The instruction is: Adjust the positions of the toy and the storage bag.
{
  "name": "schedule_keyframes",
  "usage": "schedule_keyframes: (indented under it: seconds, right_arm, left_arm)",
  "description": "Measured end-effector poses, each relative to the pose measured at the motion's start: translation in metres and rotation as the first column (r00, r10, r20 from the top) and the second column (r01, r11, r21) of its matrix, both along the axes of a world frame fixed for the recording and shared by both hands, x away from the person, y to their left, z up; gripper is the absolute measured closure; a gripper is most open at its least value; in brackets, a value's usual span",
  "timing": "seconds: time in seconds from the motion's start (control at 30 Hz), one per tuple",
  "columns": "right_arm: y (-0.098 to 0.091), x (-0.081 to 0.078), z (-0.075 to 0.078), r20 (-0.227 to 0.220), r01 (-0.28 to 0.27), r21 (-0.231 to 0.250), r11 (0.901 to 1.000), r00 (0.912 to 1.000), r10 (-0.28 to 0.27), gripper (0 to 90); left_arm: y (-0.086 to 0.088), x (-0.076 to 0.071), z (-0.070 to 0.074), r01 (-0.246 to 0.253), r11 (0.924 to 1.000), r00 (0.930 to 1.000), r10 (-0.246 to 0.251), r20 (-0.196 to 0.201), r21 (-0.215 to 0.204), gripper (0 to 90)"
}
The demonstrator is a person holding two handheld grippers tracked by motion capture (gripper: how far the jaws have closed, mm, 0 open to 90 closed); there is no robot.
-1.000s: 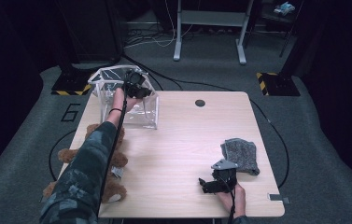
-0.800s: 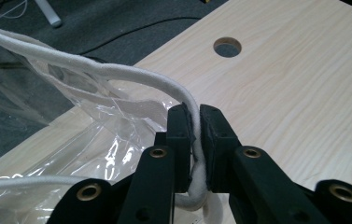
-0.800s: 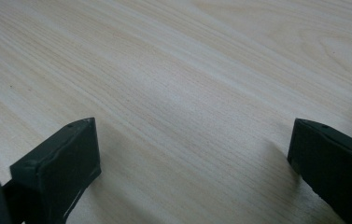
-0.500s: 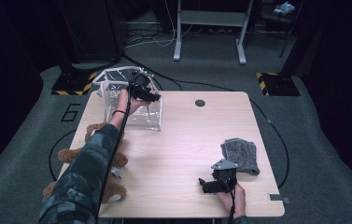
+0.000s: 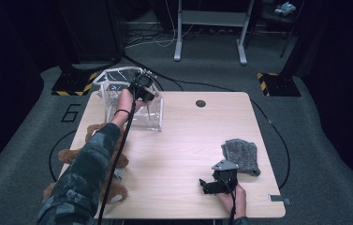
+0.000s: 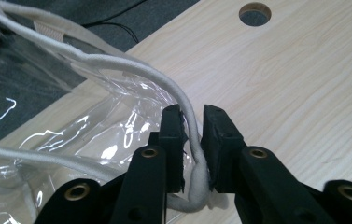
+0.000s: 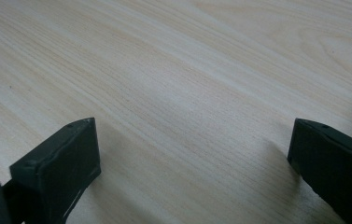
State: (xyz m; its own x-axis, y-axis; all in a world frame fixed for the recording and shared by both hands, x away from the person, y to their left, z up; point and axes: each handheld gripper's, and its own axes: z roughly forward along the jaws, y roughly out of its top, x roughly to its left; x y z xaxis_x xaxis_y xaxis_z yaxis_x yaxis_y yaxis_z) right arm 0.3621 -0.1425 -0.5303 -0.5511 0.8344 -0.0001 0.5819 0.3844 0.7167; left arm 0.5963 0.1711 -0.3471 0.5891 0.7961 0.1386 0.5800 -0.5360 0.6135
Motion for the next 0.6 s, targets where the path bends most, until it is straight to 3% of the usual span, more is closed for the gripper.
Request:
schedule_keyframes:
  seconds: [0.23, 0.27, 0.37, 0.6]
  right_arm:
    - [-0.001, 0.000, 0.000, -0.001, -0.008, -0.004, 1.0000, 1.0000, 0.008, 1.5]
    - [0.000, 0.000, 0.000, -0.003, -0.006, -0.003, 1.0000, 1.0000, 0.006, 1.5]
    - [-0.001, 0.000, 0.000, -0.003, -0.007, -0.003, 1.0000, 1.0000, 0.007, 1.5]
    - [-0.001, 0.000, 0.000, -0.001, -0.007, -0.004, 1.0000, 1.0000, 0.007, 1.5]
  left_arm:
    - [-0.004, 0.000, 0.002, 0.051, 0.9984, 0.9984, -0.050, 0.028, -0.027, 81.9]
    - [-0.003, 0.001, 0.001, 0.070, 0.9959, 0.9972, -0.068, 0.029, -0.057, 82.3]
    - [-0.004, 0.000, 0.001, 0.092, 0.9936, 0.9954, -0.091, 0.031, -0.065, 82.3]
    - [-0.017, -0.005, 0.001, 0.193, 0.9783, 0.9805, -0.190, 0.050, -0.074, 81.9]
